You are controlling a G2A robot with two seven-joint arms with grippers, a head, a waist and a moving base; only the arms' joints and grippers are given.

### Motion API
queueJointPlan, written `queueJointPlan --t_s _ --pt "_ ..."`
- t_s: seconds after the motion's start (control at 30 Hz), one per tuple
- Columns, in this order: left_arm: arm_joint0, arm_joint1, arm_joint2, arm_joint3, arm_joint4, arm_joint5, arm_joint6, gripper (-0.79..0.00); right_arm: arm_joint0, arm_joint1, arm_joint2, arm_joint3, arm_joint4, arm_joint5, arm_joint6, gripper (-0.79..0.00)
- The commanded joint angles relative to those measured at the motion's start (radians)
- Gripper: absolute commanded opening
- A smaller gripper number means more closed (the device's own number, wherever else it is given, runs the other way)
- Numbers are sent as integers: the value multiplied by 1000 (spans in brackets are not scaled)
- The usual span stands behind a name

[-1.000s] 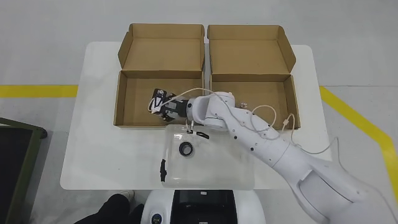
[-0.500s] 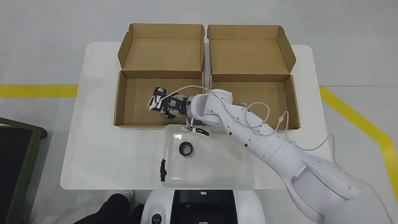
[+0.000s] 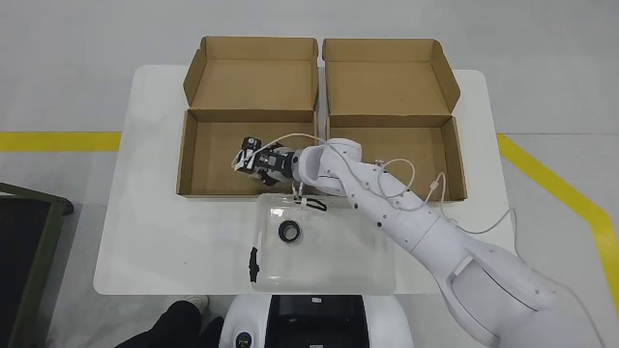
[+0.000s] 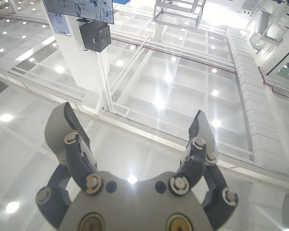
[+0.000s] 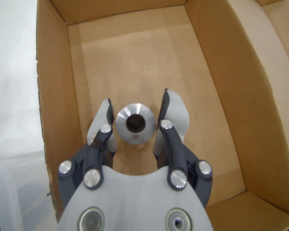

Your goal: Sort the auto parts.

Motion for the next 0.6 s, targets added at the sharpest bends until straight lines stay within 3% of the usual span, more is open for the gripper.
queueJointPlan --t_s 0.0,0.27,0.57 --pt "0 0 0 0 0 0 0 0 -4 0 7 3 -2 -5 -1 -102" --pt "0 0 0 0 0 0 0 0 -30 22 76 -102 -13 -43 -41 0" --pt "0 0 0 0 0 0 0 0 -146 95 227 -384 -53 -114 -3 0"
